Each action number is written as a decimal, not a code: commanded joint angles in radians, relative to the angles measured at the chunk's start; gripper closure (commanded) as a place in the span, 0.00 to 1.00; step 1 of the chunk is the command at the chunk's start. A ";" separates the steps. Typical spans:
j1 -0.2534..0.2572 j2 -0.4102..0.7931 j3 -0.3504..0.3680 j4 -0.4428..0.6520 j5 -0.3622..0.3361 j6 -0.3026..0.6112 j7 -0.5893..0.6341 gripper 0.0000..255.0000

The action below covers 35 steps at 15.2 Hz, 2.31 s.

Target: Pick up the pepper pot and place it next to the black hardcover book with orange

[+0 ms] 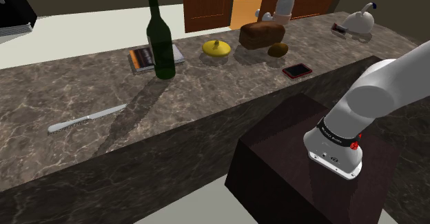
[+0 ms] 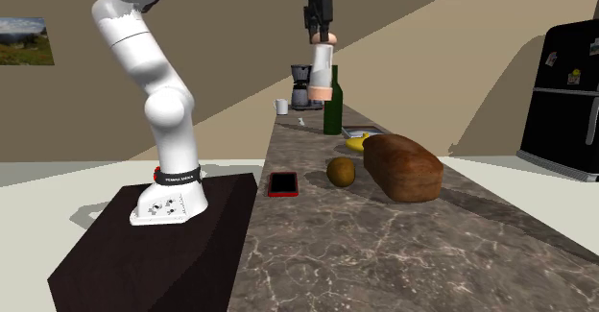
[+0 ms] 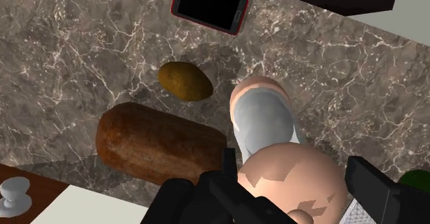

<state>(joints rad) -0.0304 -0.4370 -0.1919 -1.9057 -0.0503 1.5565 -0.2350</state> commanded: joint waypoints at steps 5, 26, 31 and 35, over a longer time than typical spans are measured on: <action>0.042 0.058 0.090 -0.025 0.033 0.081 0.128 1.00; 0.201 0.530 0.323 0.261 0.025 0.266 0.518 1.00; 0.248 0.677 0.349 0.408 -0.007 0.263 0.593 1.00; 0.247 0.675 0.348 0.352 -0.007 0.317 0.594 1.00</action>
<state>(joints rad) 0.2167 0.2392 0.1560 -1.5394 -0.0575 1.8596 0.3572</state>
